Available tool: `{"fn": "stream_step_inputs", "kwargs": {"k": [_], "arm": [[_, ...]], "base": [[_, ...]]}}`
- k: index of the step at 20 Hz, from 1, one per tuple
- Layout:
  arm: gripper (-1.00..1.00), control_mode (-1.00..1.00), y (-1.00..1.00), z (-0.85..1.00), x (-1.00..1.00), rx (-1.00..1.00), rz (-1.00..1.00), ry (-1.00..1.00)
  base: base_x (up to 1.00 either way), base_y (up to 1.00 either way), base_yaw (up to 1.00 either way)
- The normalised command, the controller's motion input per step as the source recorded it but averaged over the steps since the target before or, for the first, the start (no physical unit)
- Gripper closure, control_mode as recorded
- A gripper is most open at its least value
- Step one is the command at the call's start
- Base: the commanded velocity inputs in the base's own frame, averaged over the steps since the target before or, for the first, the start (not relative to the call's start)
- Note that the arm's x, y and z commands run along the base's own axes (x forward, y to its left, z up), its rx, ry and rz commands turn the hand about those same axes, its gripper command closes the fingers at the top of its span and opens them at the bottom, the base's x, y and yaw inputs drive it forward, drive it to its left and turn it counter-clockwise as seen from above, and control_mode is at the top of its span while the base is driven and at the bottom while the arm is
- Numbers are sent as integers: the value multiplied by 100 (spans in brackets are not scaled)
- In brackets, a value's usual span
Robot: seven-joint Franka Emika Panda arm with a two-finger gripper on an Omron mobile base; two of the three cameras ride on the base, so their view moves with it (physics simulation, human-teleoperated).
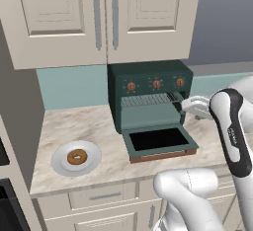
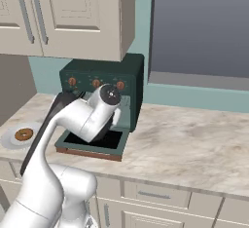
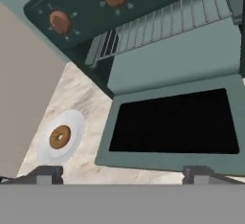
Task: Pick up the bagel from the plate, place it on the toaster oven rack, close the door, and set the timer.
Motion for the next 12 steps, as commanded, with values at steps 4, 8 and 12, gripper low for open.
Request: {"fn": "stream_step_inputs", "kwargs": {"k": [4, 8, 12], "arm": [[-100, -100, 0, -24, 57, 25, 0, 0], [-100, -100, 0, -21, 66, 25, 0, 0], [-100, -100, 0, -21, 64, 21, 0, 0]], "base": [[0, 0, 0], [0, 0, 0], [0, 0, 0]]}}
